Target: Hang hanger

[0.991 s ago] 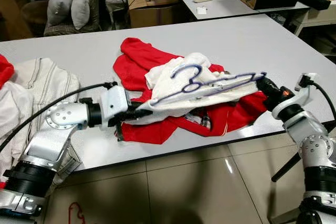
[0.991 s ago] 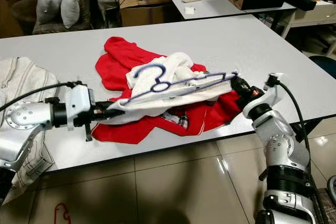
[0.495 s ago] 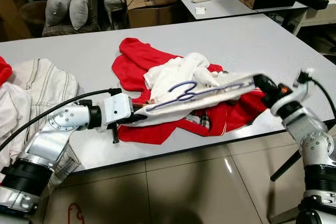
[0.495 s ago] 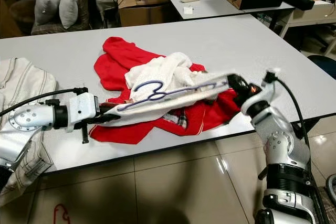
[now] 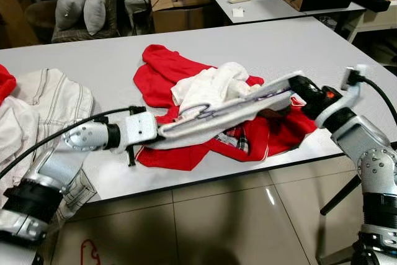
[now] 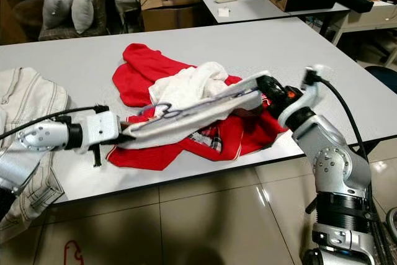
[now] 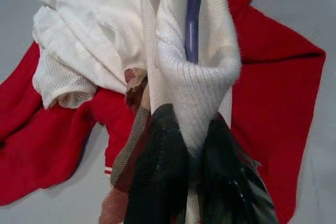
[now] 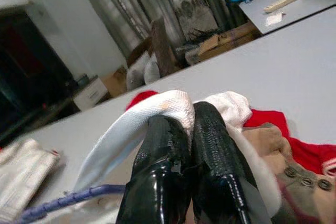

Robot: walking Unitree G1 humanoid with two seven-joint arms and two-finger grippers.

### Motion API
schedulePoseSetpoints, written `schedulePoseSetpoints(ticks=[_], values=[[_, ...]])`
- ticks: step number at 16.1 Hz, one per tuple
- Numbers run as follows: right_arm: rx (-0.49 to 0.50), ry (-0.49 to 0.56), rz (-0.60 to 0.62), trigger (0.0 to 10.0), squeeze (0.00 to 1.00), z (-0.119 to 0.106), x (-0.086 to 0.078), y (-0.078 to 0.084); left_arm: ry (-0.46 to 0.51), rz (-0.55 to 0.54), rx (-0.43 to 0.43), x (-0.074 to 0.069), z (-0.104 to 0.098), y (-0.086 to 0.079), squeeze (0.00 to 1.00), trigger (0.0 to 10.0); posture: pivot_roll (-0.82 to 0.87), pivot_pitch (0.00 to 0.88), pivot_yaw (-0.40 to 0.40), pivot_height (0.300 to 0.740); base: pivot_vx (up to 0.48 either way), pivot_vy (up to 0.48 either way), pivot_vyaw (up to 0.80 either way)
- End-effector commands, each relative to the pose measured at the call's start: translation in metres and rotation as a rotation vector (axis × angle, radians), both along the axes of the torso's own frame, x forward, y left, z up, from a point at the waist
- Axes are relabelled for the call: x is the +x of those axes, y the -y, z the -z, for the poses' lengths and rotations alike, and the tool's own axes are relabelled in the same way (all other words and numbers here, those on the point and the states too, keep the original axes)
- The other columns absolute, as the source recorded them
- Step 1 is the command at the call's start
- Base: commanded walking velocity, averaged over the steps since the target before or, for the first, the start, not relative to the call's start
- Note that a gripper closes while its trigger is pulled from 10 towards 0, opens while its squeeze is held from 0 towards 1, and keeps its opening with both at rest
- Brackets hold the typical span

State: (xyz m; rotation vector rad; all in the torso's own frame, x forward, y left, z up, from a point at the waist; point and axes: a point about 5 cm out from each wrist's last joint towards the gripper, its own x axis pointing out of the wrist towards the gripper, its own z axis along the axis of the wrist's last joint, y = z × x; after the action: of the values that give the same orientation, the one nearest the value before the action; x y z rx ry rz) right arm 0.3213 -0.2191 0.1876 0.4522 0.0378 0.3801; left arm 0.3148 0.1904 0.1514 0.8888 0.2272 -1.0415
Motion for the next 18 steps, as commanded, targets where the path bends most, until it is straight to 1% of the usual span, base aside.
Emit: schedulePoseSetpoints(ticks=[1,2,3,4,5,6,7,8,9,10,12,14,15,16,17,18], values=[[-0.057,0.0,0.135,0.0,0.0,-0.002,-0.002,0.024,-0.042,-0.059,0.078,-0.001,0.009,-0.018,0.0,0.0,0.01,0.0,0.056,0.74,0.0,0.0,0.0],[-0.072,-0.023,0.192,0.0,0.0,0.001,-0.002,0.033,-0.04,-0.065,0.083,-0.002,0.008,-0.022,0.0,0.0,0.0,0.0,0.061,0.74,0.0,0.0,0.0],[-0.11,-0.052,0.265,0.0,0.0,0.005,-0.002,0.047,-0.041,-0.077,0.091,-0.002,0.008,-0.027,0.0,0.0,0.0,0.0,0.061,0.74,0.0,0.0,0.0],[-0.126,-0.059,0.292,0.0,0.0,0.007,-0.003,0.054,-0.042,-0.082,0.095,-0.003,0.008,-0.03,0.0,0.0,0.01,0.0,0.061,0.74,0.0,0.0,0.0],[-0.138,-0.067,0.334,0.0,0.0,0.009,-0.006,0.065,-0.047,-0.088,0.111,-0.004,0.008,-0.036,0.0,0.0,0.01,0.0,0.061,0.74,0.0,0.0,0.0],[-0.145,-0.068,0.356,0.0,0.0,0.009,-0.007,0.072,-0.053,-0.092,0.125,-0.006,0.008,-0.04,0.0,0.0,0.01,0.0,0.061,0.74,0.0,0.0,0.0],[-0.151,-0.066,0.379,0.0,0.0,0.008,-0.007,0.082,-0.065,-0.094,0.152,-0.007,0.009,-0.045,0.0,0.0,0.01,0.0,0.058,0.74,0.0,0.0,0.0],[-0.158,-0.06,0.38,0.0,0.0,0.005,-0.006,0.086,-0.073,-0.09,0.178,-0.007,0.011,-0.047,0.0,0.0,0.01,0.0,0.057,0.74,0.0,0.0,0.0],[-0.161,-0.052,0.377,0.0,0.0,0.003,-0.006,0.087,-0.079,-0.092,0.191,-0.008,0.012,-0.047,0.0,0.0,0.01,0.0,0.057,0.74,0.0,0.0,0.0],[-0.161,-0.035,0.357,0.0,0.0,-0.002,-0.004,0.085,-0.079,-0.093,0.211,-0.007,0.014,-0.048,0.0,0.0,0.01,0.0,0.058,0.74,0.0,0.0,0.0],[-0.113,0.031,0.227,0.0,0.0,-0.02,0.001,0.061,-0.067,-0.129,0.243,-0.002,0.017,-0.047,0.0,0.0,0.02,0.0,0.058,0.74,0.0,0.0,0.0],[-0.12,0.063,0.158,0.0,0.0,-0.029,0.002,0.042,-0.07,-0.158,0.278,0.002,0.018,-0.048,0.0,0.0,0.01,0.0,0.062,0.74,0.0,0.0,0.0],[-0.122,0.078,0.128,0.0,0.0,-0.035,0.002,0.032,-0.062,-0.159,0.315,0.004,0.018,-0.049,0.0,0.0,0.01,0.0,0.065,0.74,0.0,0.0,0.0],[-0.137,0.079,0.08,0.0,0.0,-0.038,0.002,0.021,-0.057,-0.152,0.36,0.005,0.017,-0.051,0.0,0.0,0.01,0.0,0.067,0.74,0.0,0.0,0.0],[-0.135,0.068,0.036,0.0,0.0,-0.039,0.0,0.012,-0.054,-0.149,0.381,0.006,0.018,-0.052,0.0,0.0,0.01,0.0,0.069,0.74,0.0,0.0,0.0],[-0.129,0.061,0.003,0.0,0.0,-0.038,-0.001,0.005,-0.047,-0.145,0.383,0.007,0.018,-0.051,0.0,0.0,0.01,0.0,0.069,0.74,0.0,0.0,0.0]])
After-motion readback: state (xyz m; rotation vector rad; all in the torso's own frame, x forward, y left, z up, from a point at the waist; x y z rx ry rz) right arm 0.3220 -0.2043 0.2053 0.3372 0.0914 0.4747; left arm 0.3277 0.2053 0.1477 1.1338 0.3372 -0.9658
